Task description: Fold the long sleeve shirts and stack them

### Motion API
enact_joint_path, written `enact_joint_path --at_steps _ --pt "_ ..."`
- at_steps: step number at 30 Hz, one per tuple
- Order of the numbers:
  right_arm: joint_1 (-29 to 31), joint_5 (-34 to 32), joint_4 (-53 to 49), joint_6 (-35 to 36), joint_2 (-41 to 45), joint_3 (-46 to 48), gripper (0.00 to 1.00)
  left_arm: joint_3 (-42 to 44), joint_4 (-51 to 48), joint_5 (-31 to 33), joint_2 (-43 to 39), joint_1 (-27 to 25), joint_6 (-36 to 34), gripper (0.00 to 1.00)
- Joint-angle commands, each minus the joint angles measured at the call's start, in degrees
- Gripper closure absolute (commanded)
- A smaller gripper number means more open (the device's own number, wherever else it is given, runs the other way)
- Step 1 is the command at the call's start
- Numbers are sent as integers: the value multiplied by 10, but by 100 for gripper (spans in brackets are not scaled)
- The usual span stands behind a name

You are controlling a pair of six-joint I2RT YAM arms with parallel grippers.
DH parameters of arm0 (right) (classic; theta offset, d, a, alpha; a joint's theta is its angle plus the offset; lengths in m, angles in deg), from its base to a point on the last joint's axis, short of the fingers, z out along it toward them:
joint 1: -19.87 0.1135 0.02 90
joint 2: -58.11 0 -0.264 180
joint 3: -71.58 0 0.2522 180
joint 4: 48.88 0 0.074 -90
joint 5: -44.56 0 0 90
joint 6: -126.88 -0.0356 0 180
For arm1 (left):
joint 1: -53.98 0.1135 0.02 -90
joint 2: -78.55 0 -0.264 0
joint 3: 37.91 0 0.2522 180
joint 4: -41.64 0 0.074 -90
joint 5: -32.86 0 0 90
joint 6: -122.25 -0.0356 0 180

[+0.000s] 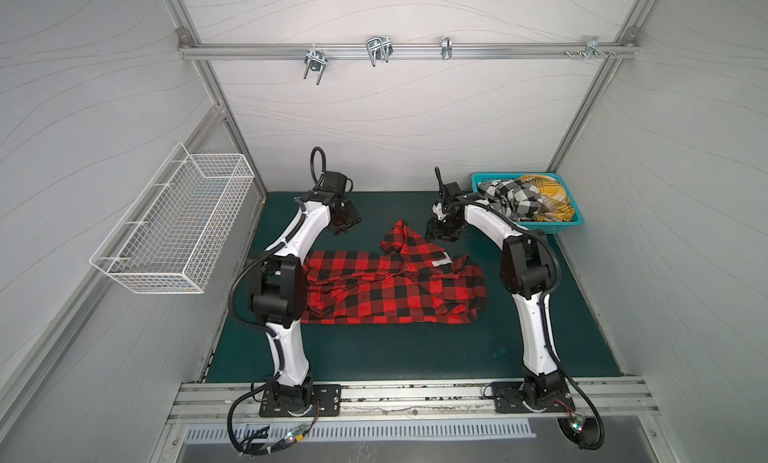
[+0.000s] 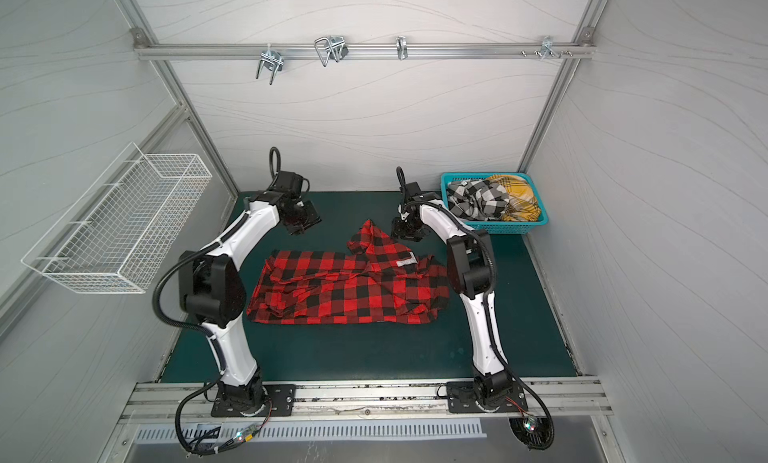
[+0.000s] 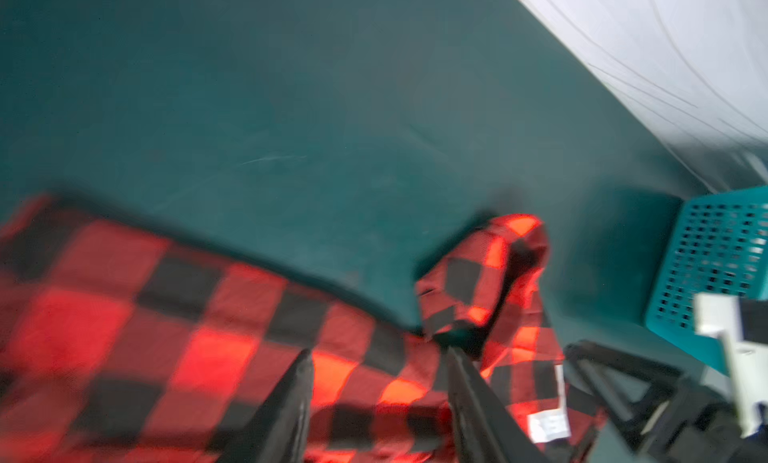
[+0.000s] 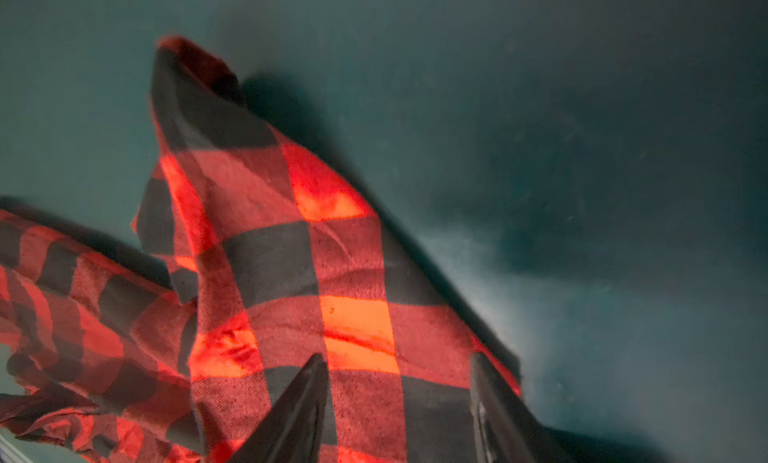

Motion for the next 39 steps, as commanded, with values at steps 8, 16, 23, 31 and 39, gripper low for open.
enact_joint_path --at_steps 8,16,23,31,39 --pt "8 -7 17 -61 137 159 48 -121 7 -128 180 -39 96 43" --pt "8 -2 14 -66 147 176 49 -115 32 -139 204 -44 138 49" --pt "8 1 21 -76 159 202 52 -125 47 -164 231 -44 163 71" --pt "8 3 30 -88 185 230 56 -244 19 -172 272 -45 151 100" --pt "7 -3 45 -101 244 279 59 -238 121 -140 145 -68 68 100"
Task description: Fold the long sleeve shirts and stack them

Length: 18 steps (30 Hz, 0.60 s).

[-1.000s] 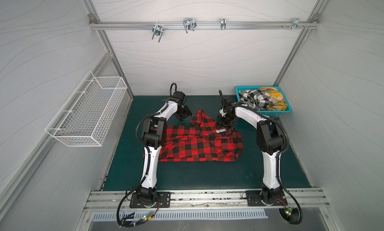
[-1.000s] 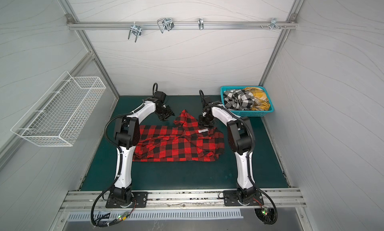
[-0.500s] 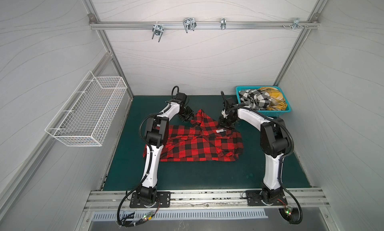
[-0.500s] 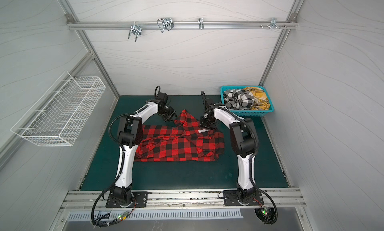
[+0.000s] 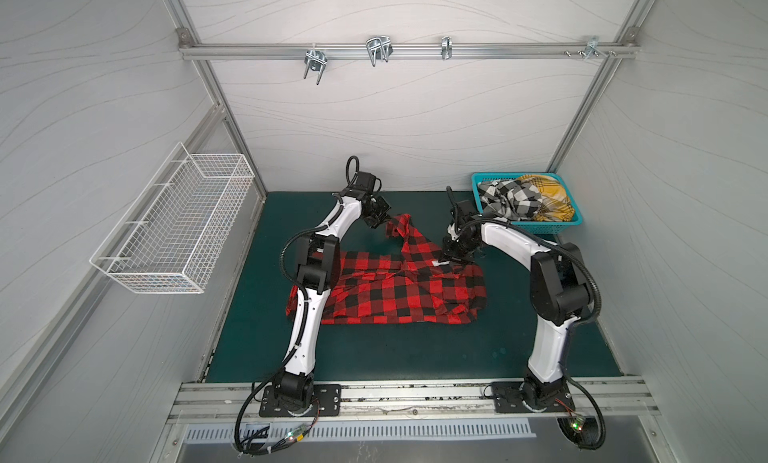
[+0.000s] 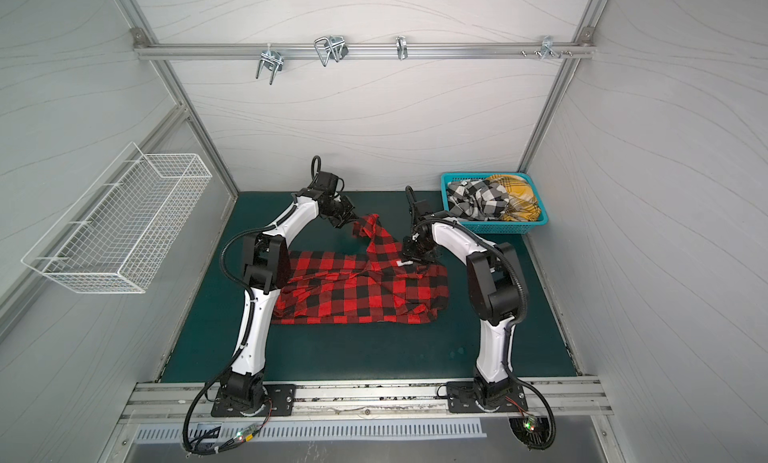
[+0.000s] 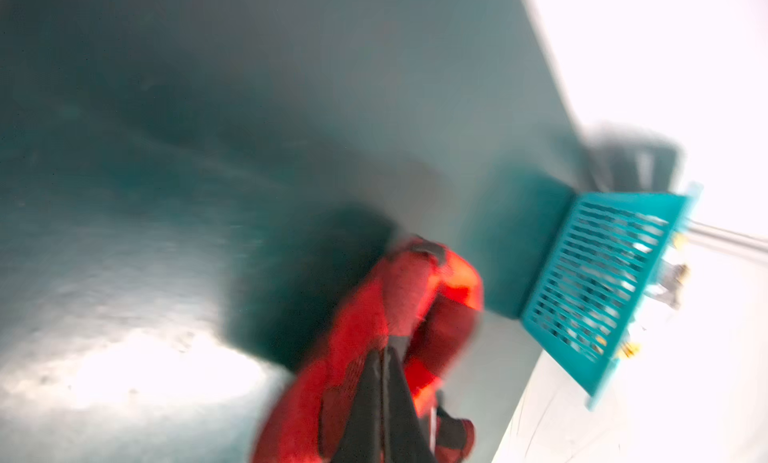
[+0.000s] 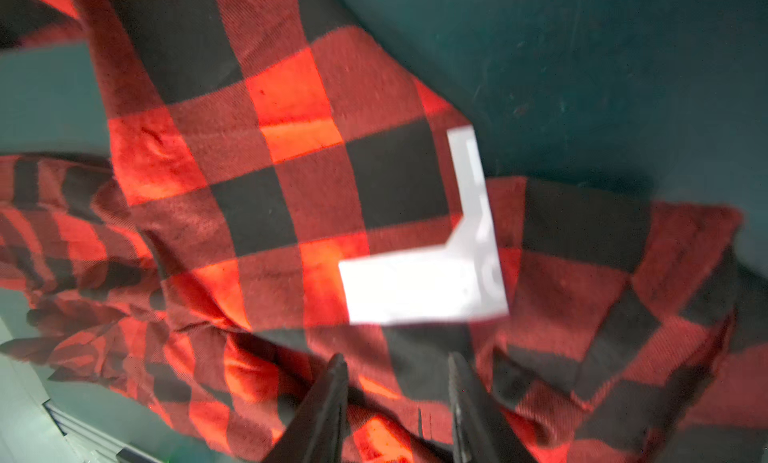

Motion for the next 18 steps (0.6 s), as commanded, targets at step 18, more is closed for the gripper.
enact_joint_path --at_steps 18 --pt "20 17 6 -43 265 177 44 597 130 184 -503 -107 -203 96"
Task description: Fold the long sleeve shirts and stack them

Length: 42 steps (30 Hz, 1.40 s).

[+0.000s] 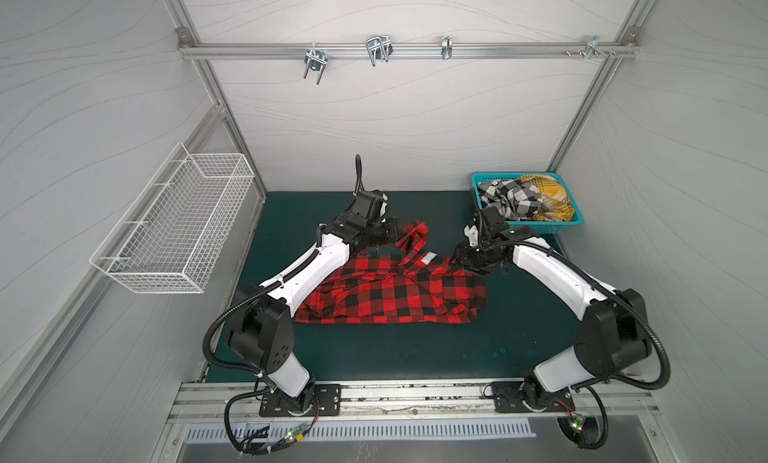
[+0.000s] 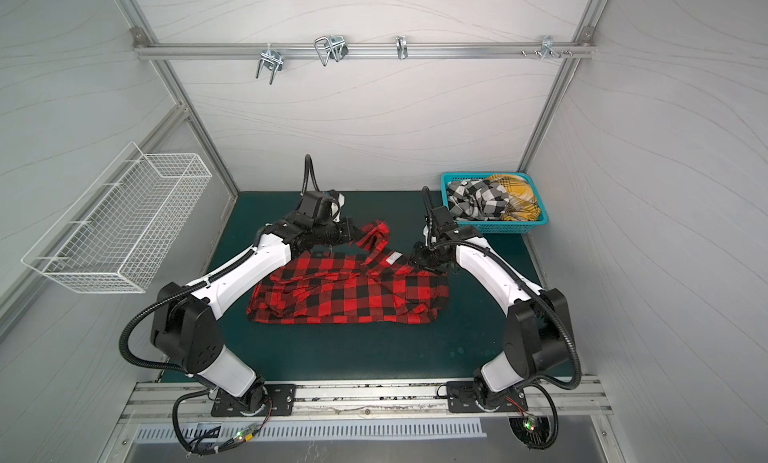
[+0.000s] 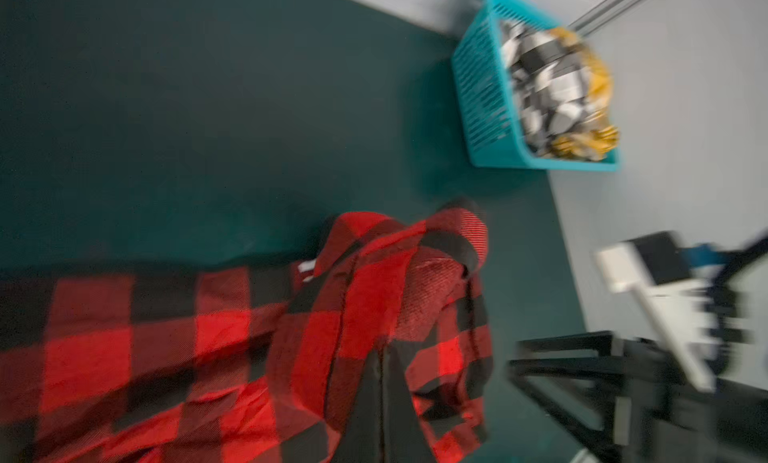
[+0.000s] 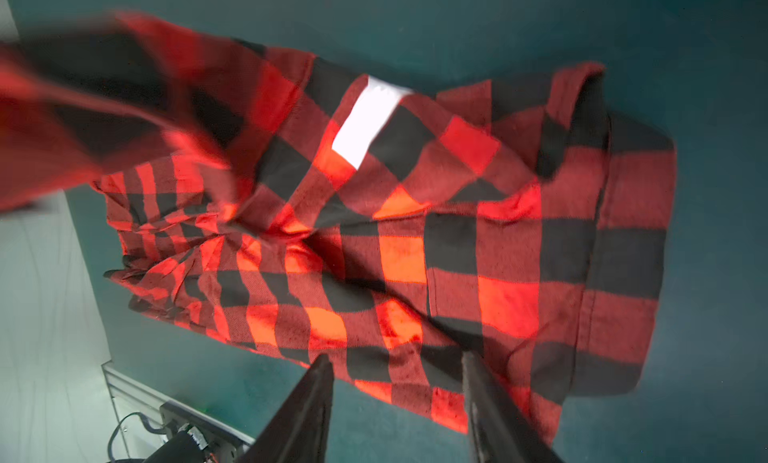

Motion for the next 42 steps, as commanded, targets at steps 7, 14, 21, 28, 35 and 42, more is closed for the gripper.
enact_joint_path --at_steps 7,14,21,28,35,42 --pt "62 24 -10 -1 31 8 42 33 -153 153 -67 7 8 52" --pt "53 15 -23 -36 19 4 43 -218 -294 125 81 0 44 32" --pt "46 12 -42 -29 27 -6 43 -225 -309 81 169 -5 122 32" --pt "46 23 -33 -30 29 19 43 -247 -308 47 231 1 143 35" --pt "46 27 -25 -37 41 35 43 -253 -309 52 268 10 138 37" --pt "46 29 -20 -38 40 39 43 -251 -302 33 281 18 144 39"
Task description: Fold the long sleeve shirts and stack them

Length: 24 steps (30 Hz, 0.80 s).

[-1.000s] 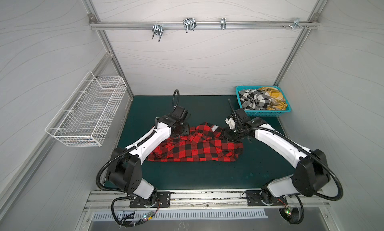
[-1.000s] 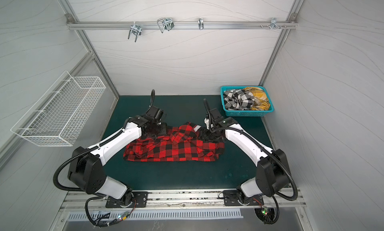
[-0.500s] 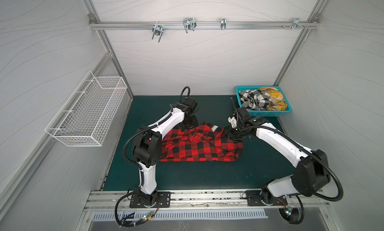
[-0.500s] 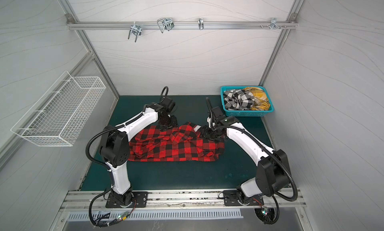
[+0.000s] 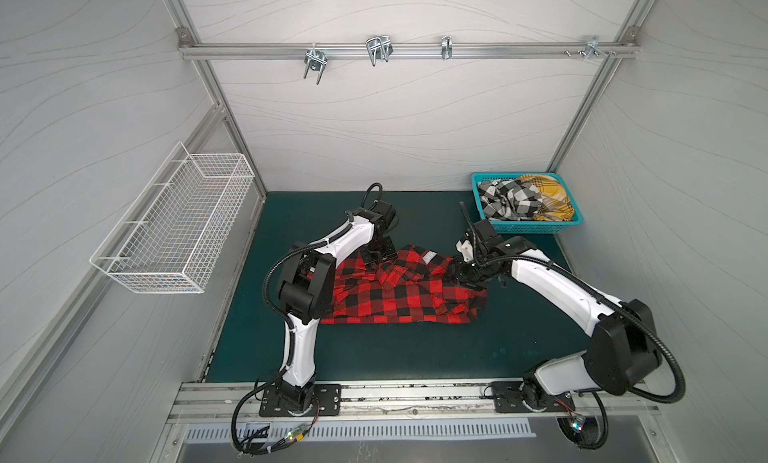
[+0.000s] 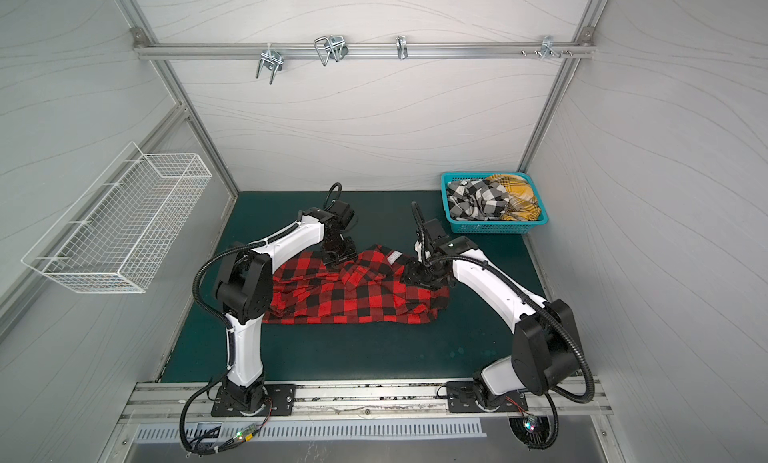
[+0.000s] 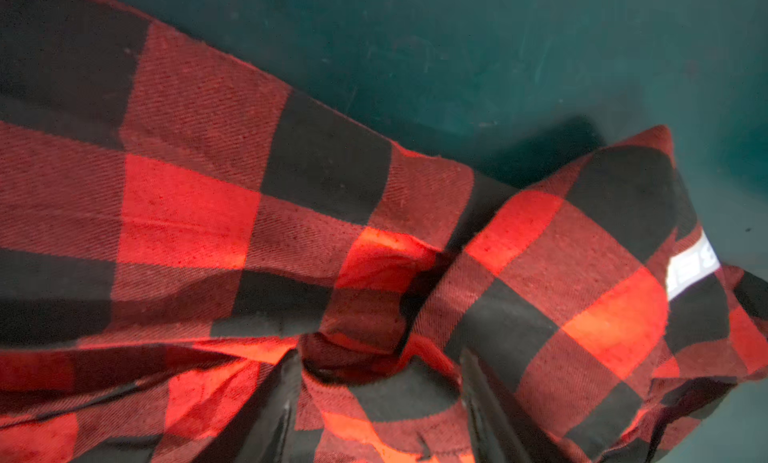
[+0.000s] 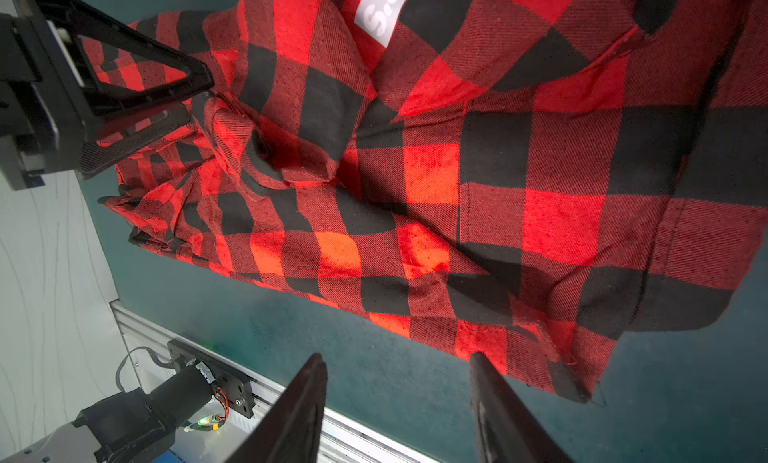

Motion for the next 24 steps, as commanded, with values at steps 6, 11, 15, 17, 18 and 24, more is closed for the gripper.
enact_joint_path --at_steps 6,11,15,17,18,24 --pt "-2 4 0 -10 16 8 44 -11 13 -31 23 4 12 55" --pt "-1 3 -2 -9 18 9 44 -11 19 -41 34 7 9 71" --pt "-1 2 -1 -10 18 10 45 -14 20 -45 35 9 5 91" --pt "-1 1 -1 -10 18 9 45 -15 21 -47 32 9 2 100" --pt "-1 0 -1 -11 18 9 45 -14 21 -45 28 9 1 100" --pt "-2 0 -1 -11 15 1 46 -2 34 -26 -32 8 -13 100"
